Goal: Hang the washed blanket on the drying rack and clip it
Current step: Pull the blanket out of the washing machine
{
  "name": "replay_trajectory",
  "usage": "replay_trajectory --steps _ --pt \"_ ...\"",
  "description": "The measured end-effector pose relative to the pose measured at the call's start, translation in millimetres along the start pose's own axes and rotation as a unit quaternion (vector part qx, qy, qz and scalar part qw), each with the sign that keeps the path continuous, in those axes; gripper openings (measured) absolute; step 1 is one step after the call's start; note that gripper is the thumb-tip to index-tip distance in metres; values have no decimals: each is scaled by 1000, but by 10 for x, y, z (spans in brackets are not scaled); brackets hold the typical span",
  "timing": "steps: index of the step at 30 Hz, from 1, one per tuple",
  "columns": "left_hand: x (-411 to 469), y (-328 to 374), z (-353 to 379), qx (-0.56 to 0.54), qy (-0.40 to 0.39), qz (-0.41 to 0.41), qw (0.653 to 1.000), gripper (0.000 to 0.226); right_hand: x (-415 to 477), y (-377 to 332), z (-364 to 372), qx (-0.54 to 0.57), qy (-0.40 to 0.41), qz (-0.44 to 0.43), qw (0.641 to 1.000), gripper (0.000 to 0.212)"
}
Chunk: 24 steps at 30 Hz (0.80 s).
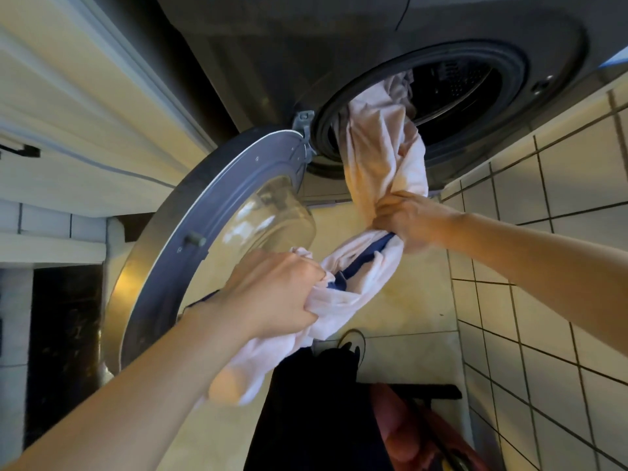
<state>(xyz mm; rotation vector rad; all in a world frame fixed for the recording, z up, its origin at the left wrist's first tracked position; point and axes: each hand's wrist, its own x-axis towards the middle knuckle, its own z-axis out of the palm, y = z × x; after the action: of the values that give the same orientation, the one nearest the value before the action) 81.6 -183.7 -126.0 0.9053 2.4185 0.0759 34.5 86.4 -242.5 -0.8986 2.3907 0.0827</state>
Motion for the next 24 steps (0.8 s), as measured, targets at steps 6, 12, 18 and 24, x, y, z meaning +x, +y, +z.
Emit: replay_trajectory --steps 6,12,18,24 --pt "96 95 95 -19 -8 -71 997 11 -390 60 -268 31 -29 36 998 55" --pt "145 189 263 -46 -2 -133 990 22 -646 -406 -408 -65 58 83 993 50" --pt "382 393 328 -58 -5 -219 974 21 -680 -908 -514 22 111 145 983 54" --pt "354 320 289 -85 44 -217 972 27 -702 -1067 -503 310 120 75 940 59"
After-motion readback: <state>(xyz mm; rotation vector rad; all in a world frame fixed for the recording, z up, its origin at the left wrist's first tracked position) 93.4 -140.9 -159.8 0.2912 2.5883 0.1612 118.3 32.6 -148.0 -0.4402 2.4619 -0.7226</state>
